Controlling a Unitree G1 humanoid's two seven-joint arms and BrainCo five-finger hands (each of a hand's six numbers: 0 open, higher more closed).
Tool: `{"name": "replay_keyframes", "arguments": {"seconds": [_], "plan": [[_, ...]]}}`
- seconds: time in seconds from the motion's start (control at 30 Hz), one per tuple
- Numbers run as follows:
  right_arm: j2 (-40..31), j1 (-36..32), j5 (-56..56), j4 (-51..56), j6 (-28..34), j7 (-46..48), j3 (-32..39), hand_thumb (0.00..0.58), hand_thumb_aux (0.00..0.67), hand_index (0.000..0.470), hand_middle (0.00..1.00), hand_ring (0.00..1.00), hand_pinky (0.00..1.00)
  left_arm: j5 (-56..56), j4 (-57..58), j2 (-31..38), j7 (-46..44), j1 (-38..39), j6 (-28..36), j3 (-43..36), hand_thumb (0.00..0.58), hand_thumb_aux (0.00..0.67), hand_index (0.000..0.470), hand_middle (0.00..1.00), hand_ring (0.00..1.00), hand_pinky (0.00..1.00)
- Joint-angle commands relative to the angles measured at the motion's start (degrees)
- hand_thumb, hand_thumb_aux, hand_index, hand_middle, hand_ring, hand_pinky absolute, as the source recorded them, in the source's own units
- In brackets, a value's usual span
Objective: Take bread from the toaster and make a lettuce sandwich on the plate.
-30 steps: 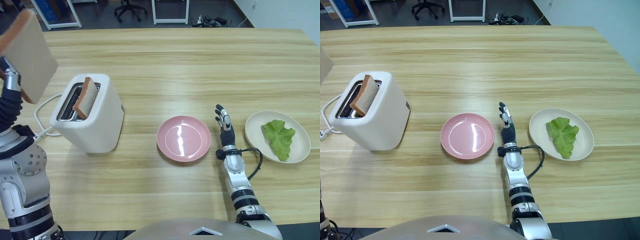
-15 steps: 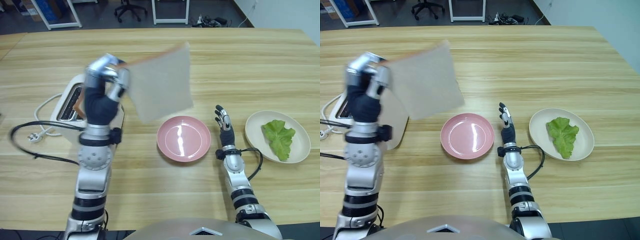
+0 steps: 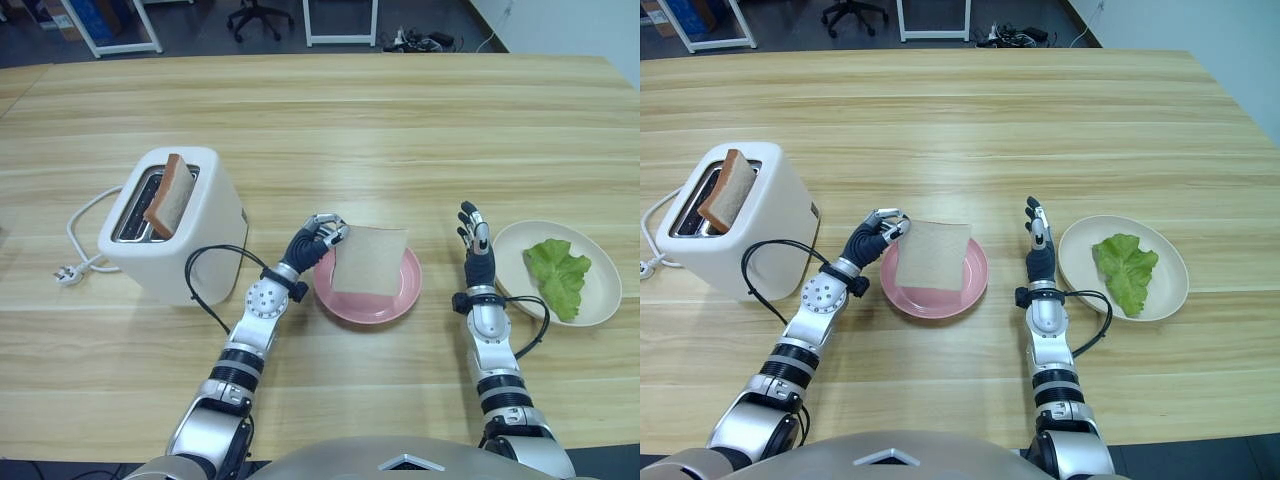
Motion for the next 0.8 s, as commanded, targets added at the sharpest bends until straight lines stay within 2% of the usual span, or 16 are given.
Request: {"name": "replay_keyframes", "arguments": {"seconds": [0.03, 0.2, 0.23, 0.27, 0.3, 0.47, 0.67, 0.73, 0.8], "plan": [[0.2, 1.0, 0.5, -0.8, 1.0, -0.2, -0.1, 0.000, 0.000, 0.000, 0.00, 0.00, 0.00, 3.8, 3.6, -0.3, -0.1, -0.1, -1.7, -1.8, 0.580, 0.670, 0.470, 1.00, 1.00, 1.00], [0.3, 1.4, 0.4, -1.6, 1.4, -0.1, 0.1, 0.000, 0.000, 0.000, 0.00, 0.00, 0.00, 13.3, -1.3, 3.9, 1.1, 3.4, -1.6, -5.0, 0.580, 0.670, 0.470, 1.00, 1.00, 1.00], [0.3, 1.5, 0.4, -1.7, 1.5, -0.1, 0.0, 0.000, 0.000, 0.000, 0.00, 0.00, 0.00, 16.2, -4.3, 5.6, 1.5, 4.6, -1.1, -5.5, 0.580, 0.670, 0.470, 0.94, 0.94, 0.94], [0.2, 1.6, 0.4, -1.9, 1.5, -0.1, 0.0, 0.000, 0.000, 0.000, 0.00, 0.00, 0.00, 19.1, -7.2, 7.1, 2.3, 5.7, -0.3, -5.7, 0.491, 0.407, 0.286, 0.36, 0.36, 0.36], [0.2, 1.8, 0.4, -2.0, 1.6, -0.2, 0.0, 0.000, 0.000, 0.000, 0.00, 0.00, 0.00, 21.9, -9.9, 8.4, 3.2, 6.6, 0.9, -5.7, 0.000, 0.000, 0.000, 0.00, 0.00, 0.00], [0.3, 1.8, 0.4, -3.0, 1.9, -0.2, 0.1, 0.000, 0.000, 0.000, 0.00, 0.00, 0.00, 36.5, -21.7, 13.8, 9.5, 9.0, 6.5, -4.5, 0.000, 0.000, 0.000, 0.00, 0.00, 0.00], [-0.9, 3.0, -1.7, -7.1, 2.1, -0.4, 0.7, 0.000, 0.000, 0.000, 0.00, 0.00, 0.00, 50.1, -36.8, 16.6, 18.1, 11.7, 13.2, -0.6, 0.000, 0.000, 0.000, 0.00, 0.00, 0.00], [-2.5, 4.3, -4.0, -11.7, 1.4, -0.4, 1.0, 0.000, 0.000, 0.000, 0.00, 0.00, 0.00, 51.6, -40.7, 16.1, 20.8, 13.0, 14.3, 1.1, 0.000, 0.000, 0.000, 0.00, 0.00, 0.00], [-7.2, 6.2, -10.3, -20.9, 0.2, -1.6, -1.2, 0.000, 0.000, 0.000, 0.00, 0.00, 0.00, 45.8, -42.5, 13.3, 23.6, 15.0, 12.6, 2.7, 0.000, 0.000, 0.000, 0.00, 0.00, 0.00]]}}
